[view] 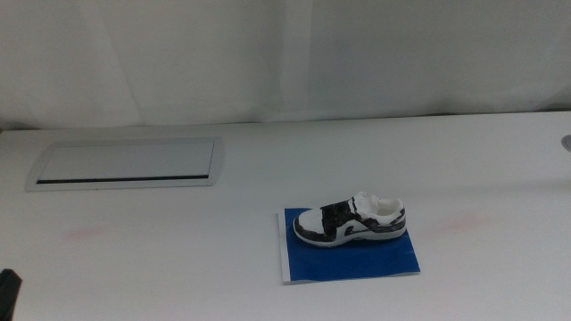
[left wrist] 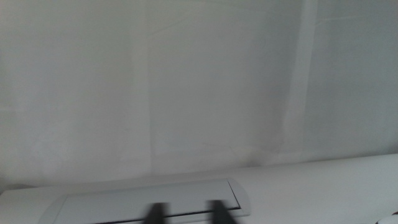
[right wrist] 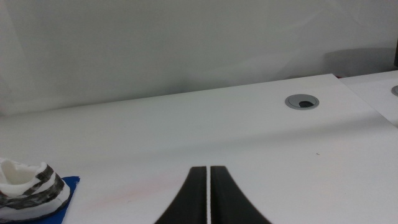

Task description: Use one arm to grab the shoe from the table and place it on the mat.

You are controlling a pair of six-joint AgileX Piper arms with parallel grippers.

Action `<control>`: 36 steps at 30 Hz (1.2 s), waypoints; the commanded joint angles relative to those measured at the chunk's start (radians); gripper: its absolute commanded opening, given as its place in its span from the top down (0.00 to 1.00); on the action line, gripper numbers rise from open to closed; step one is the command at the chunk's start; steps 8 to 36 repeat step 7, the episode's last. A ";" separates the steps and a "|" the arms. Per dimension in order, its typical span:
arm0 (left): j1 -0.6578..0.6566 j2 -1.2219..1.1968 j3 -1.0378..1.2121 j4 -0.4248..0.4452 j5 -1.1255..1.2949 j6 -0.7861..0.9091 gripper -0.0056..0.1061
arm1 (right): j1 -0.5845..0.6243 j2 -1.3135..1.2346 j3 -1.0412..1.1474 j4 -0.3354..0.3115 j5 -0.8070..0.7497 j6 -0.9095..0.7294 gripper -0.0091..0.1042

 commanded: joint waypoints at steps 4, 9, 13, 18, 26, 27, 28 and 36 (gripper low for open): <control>0.000 -0.035 0.039 -0.006 -0.002 -0.003 0.96 | -0.008 -0.006 0.039 -0.009 -0.005 -0.006 0.94; 0.000 -0.035 0.039 -0.006 -0.002 -0.003 0.96 | -0.008 -0.006 0.039 -0.009 -0.003 -0.006 0.94; 0.000 -0.035 0.039 -0.006 -0.002 -0.003 0.96 | -0.008 -0.006 0.039 -0.009 -0.003 -0.006 0.94; 0.000 -0.035 0.039 -0.006 -0.002 -0.003 0.96 | -0.008 -0.006 0.039 -0.009 -0.003 -0.006 0.94; 0.000 -0.035 0.039 -0.006 -0.002 -0.003 0.96 | -0.008 -0.006 0.039 -0.009 -0.003 -0.006 0.94; 0.000 -0.035 0.039 -0.006 -0.002 -0.003 0.96 | -0.008 -0.006 0.039 -0.009 -0.003 -0.006 0.94; 0.000 -0.035 0.039 -0.006 -0.002 -0.003 0.96 | -0.008 -0.006 0.039 -0.009 -0.003 -0.006 0.94; 0.000 -0.035 0.039 -0.006 -0.002 -0.003 0.96 | -0.008 -0.006 0.039 -0.009 -0.003 -0.006 0.94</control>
